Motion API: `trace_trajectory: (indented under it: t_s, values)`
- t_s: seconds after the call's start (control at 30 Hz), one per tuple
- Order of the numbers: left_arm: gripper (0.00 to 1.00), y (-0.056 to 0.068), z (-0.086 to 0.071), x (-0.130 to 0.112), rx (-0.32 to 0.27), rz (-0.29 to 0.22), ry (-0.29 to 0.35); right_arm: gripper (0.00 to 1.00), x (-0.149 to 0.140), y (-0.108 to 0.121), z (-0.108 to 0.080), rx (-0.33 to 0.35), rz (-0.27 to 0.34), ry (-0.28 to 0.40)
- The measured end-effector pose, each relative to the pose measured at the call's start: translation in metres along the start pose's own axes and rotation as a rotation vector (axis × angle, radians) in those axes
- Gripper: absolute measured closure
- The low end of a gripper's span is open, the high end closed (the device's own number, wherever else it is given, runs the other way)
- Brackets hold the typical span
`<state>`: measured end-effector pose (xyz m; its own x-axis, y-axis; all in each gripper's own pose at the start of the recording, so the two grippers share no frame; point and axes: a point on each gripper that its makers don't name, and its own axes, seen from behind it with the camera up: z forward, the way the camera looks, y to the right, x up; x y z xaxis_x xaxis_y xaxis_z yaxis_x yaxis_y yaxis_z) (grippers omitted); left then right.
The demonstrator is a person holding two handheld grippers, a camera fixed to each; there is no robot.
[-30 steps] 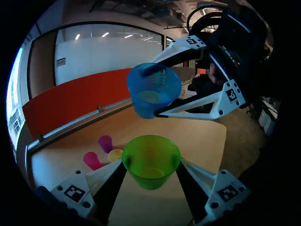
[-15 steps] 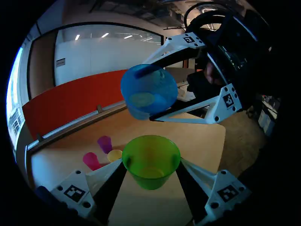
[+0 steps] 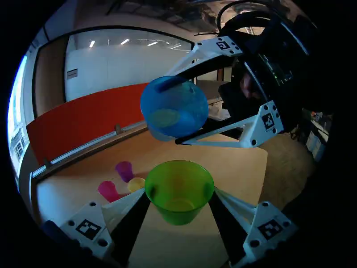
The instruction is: Pour water
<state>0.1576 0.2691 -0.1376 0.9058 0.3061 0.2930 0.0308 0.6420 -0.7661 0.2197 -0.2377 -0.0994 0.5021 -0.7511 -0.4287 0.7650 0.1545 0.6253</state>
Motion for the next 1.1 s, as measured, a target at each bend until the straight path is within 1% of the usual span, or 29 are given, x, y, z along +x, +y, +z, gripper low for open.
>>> trace_trajectory:
  t_s: [0.37, 0.57, 0.87, 1.1]
  values:
    - [0.15, 0.0008, 0.002, -0.0004, -0.003, 0.003, -0.002, 0.11, 0.003, 0.0015, 0.0011, -0.005, -0.062, 0.005]
    - [0.15, 0.0012, 0.0023, 0.0006, -0.003, 0.004, -0.001, 0.11, 0.0022, 0.0019, 0.0014, -0.002, -0.073, 0.004]
    - [0.15, 0.0025, 0.0022, 0.0019, -0.001, 0.006, 0.0, 0.11, 0.0057, 0.0009, -0.0002, -0.014, -0.141, 0.004]
    - [0.15, 0.0031, 0.0026, 0.0061, -0.002, 0.006, 0.006, 0.1, 0.0095, -0.001, -0.0014, -0.017, -0.162, 0.007]
